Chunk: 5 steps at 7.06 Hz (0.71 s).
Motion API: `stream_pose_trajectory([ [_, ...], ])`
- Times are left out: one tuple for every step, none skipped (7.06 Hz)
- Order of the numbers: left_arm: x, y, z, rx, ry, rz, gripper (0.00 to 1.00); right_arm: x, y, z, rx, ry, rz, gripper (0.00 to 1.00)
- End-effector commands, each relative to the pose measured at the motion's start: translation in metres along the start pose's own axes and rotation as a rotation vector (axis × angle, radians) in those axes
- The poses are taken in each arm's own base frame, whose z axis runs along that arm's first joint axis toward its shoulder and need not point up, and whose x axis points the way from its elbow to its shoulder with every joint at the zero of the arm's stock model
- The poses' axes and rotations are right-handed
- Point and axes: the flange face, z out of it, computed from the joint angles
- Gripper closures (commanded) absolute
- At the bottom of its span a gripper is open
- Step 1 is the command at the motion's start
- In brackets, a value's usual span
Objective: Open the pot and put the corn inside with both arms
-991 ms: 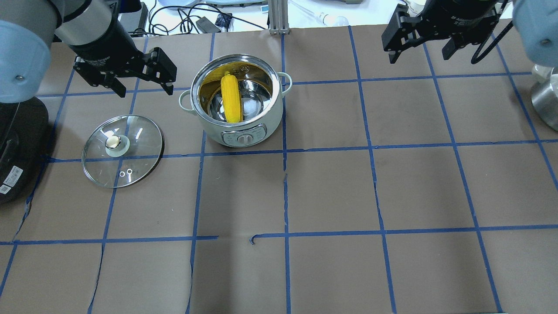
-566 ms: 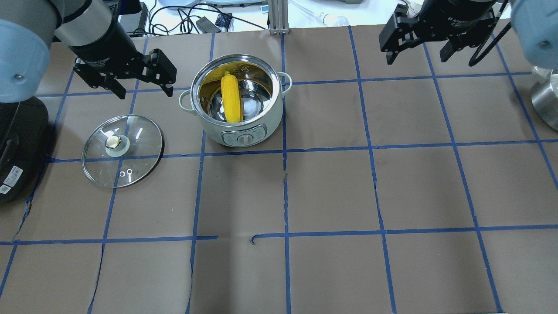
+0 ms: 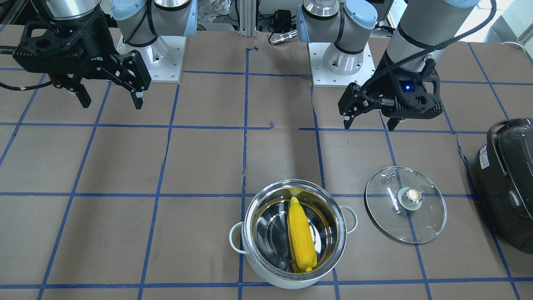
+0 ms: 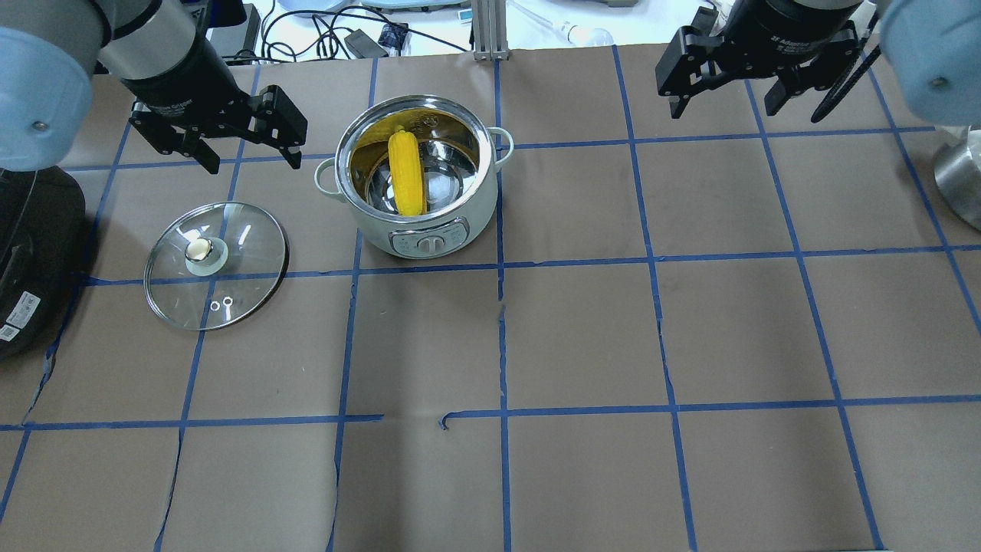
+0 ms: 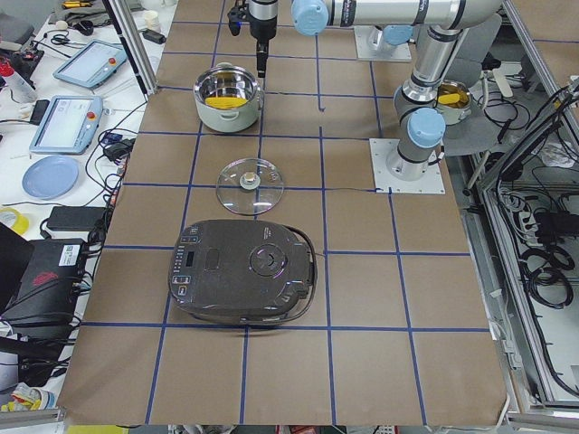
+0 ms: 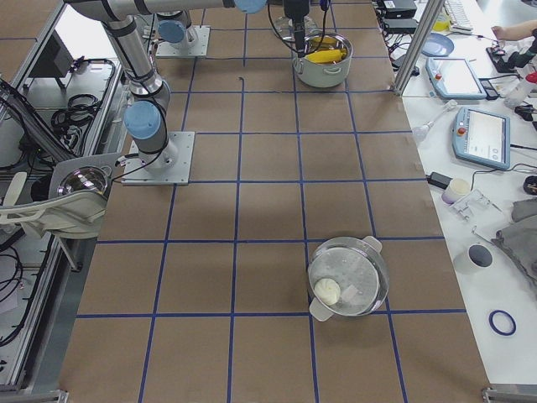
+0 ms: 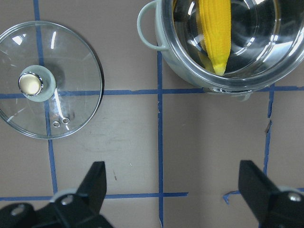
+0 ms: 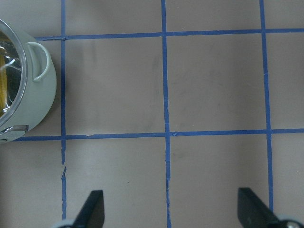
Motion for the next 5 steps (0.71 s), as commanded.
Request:
stream_pose_trajectory([
  [-0.003,-0.015,0.004,-0.011,-0.002,-0.003,0.0,-0.001,0.0,0.001,-0.005,-0.007,-0.004,0.0],
  [-0.003,-0.013,0.006,-0.023,-0.002,-0.003,0.0,0.0,0.0,0.003,-0.009,0.001,-0.005,0.0],
  [0.001,-0.008,0.004,-0.028,-0.004,0.004,0.0,0.0,-0.001,0.006,-0.014,0.0,-0.005,0.0],
  [0.005,-0.003,-0.002,-0.022,-0.002,0.01,0.0,-0.001,0.001,0.007,-0.017,-0.004,-0.007,0.0],
  [0.011,0.003,-0.018,0.008,0.002,0.02,0.0,0.001,0.002,0.01,-0.024,0.004,-0.007,0.0],
])
